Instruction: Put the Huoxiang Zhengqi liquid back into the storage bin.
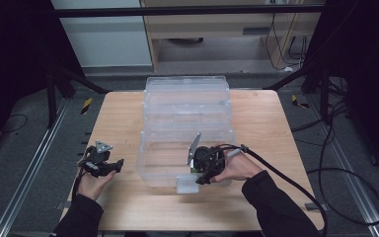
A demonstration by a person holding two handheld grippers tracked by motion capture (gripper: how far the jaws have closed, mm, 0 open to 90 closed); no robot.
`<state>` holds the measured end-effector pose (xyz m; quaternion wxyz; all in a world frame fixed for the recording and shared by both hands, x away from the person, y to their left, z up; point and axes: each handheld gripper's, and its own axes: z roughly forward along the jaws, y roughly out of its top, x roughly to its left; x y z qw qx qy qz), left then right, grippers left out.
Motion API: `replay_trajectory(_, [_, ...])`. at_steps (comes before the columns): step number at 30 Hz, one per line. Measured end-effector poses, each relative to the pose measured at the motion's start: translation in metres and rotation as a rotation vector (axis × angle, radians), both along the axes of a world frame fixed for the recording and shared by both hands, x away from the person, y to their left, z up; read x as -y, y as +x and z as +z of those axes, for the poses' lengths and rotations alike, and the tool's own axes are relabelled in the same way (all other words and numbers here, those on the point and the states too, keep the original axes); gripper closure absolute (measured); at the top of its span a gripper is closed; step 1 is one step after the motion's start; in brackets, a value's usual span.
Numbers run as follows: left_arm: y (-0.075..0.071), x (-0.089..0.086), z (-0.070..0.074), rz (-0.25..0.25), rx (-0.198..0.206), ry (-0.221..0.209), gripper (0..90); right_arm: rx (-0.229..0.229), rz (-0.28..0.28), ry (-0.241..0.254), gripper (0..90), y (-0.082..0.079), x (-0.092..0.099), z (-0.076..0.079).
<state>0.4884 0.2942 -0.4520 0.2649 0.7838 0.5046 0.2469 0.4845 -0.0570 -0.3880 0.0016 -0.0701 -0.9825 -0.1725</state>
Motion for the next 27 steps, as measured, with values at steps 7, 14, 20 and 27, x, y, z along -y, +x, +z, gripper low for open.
replay_trajectory(7, [0.000,-0.001,0.000,-0.002,0.003,-0.003,39.4,-0.012,-0.009,-0.002,62.8,0.001,0.000,-0.006])
replay_trajectory(14, [-0.001,-0.001,0.001,-0.004,0.011,-0.004,39.5,-0.016,-0.009,-0.022,64.4,0.002,-0.004,-0.012])
replay_trajectory(20, [-0.002,-0.002,0.006,-0.013,0.031,-0.008,40.1,-0.015,-0.011,-0.020,64.8,0.002,-0.004,-0.014])
replay_trajectory(27, [-0.005,-0.004,0.024,-0.030,0.082,-0.024,39.9,-0.007,-0.007,-0.010,65.0,0.001,-0.003,-0.015])
